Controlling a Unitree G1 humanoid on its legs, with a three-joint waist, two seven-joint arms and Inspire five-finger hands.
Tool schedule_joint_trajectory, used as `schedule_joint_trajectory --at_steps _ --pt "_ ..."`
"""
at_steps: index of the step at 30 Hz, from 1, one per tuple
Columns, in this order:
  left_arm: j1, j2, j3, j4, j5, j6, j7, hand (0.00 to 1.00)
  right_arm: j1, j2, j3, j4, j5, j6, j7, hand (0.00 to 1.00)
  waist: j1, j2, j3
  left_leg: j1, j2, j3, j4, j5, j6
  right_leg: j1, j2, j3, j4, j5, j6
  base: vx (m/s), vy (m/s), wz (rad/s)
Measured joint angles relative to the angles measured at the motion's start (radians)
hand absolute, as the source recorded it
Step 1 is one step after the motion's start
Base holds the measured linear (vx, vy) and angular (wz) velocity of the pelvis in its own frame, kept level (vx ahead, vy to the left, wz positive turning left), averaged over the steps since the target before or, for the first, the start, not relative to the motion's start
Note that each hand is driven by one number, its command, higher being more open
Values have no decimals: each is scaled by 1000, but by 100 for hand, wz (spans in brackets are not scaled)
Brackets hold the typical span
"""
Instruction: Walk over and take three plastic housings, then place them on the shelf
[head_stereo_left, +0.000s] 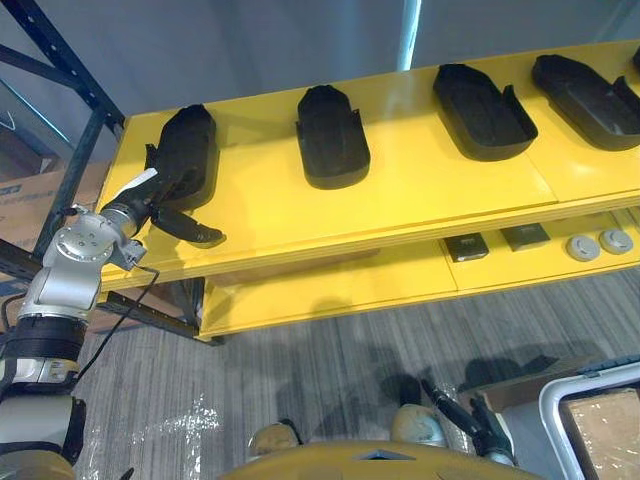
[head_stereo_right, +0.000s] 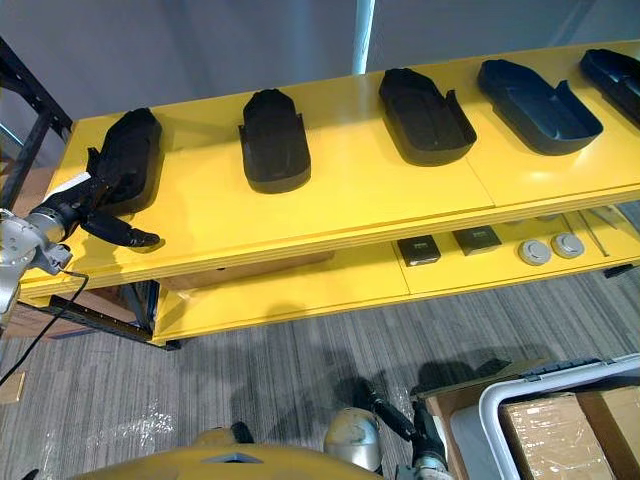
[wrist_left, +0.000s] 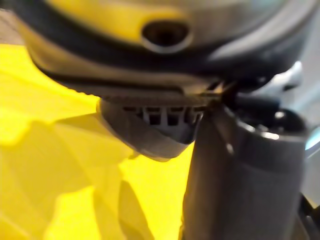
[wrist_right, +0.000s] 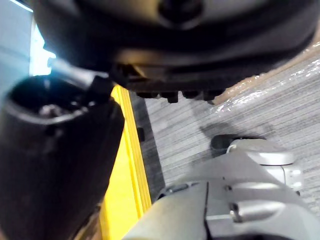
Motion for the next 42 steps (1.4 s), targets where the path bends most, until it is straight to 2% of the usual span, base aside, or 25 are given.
schedule_joint_trajectory --at_steps 6,11,42 --pt "-1 16 1 -21 -9 5 -49 100 -1 0 -1 0 0 0 1 100 -1 -2 4 0 7 1 15 -13 -2 -6 0 1 24 -15 3 0 0 0" --pt "-1 25 1 -56 -9 21 -56 100 -4 0 -2 0 0 0 1 100 1 1 21 -1 7 1 15 -13 -2 -6 0 1 25 -15 4 0 0 0" --pt "-8 52 1 -95 1 24 -158 100 -8 0 -20 0 0 0 2 100 -1 6 24 0 7 2 12 -12 -1 -6 0 -1 26 -17 6 0 0 0"
